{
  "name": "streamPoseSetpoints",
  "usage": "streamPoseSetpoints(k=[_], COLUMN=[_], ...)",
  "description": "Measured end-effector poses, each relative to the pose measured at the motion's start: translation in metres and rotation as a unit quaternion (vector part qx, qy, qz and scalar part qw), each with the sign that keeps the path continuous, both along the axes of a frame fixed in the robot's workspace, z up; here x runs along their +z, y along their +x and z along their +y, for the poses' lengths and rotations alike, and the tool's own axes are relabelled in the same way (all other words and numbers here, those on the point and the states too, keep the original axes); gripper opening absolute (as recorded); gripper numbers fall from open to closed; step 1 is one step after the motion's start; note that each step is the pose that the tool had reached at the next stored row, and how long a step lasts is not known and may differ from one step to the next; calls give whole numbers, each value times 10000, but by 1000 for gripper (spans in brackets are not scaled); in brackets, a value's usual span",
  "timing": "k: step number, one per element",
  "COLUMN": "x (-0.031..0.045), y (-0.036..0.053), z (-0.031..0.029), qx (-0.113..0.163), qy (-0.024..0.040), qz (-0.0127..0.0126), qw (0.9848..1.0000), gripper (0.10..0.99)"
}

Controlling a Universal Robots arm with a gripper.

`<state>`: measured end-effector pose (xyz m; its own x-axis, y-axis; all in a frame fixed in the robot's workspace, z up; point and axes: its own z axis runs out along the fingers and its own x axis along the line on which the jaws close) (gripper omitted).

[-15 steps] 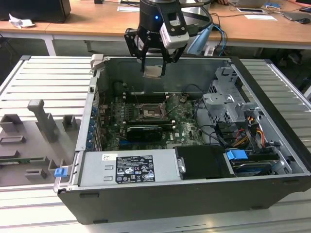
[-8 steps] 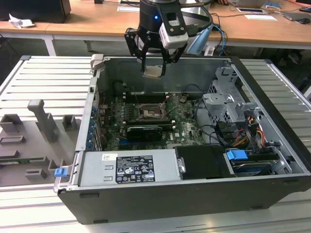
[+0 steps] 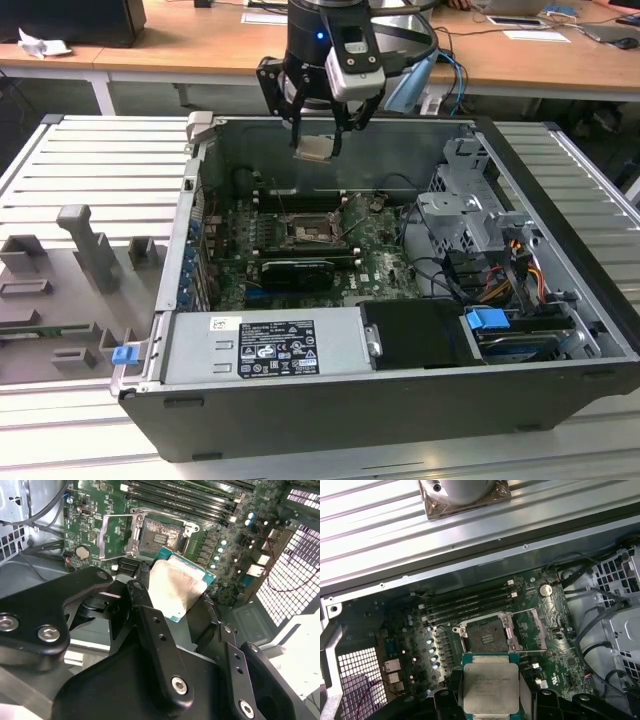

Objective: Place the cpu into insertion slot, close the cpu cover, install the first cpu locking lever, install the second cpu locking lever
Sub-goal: 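Place the cpu into insertion slot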

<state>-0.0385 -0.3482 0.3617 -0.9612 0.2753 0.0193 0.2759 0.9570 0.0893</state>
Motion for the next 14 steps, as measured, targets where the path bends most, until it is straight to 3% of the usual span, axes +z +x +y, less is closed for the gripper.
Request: streamPoseSetpoints(k=[14], x=[-2], y=[0], z=[0], qx=[-296], qy=[0], qz=[0], qw=[9996], gripper=[537])
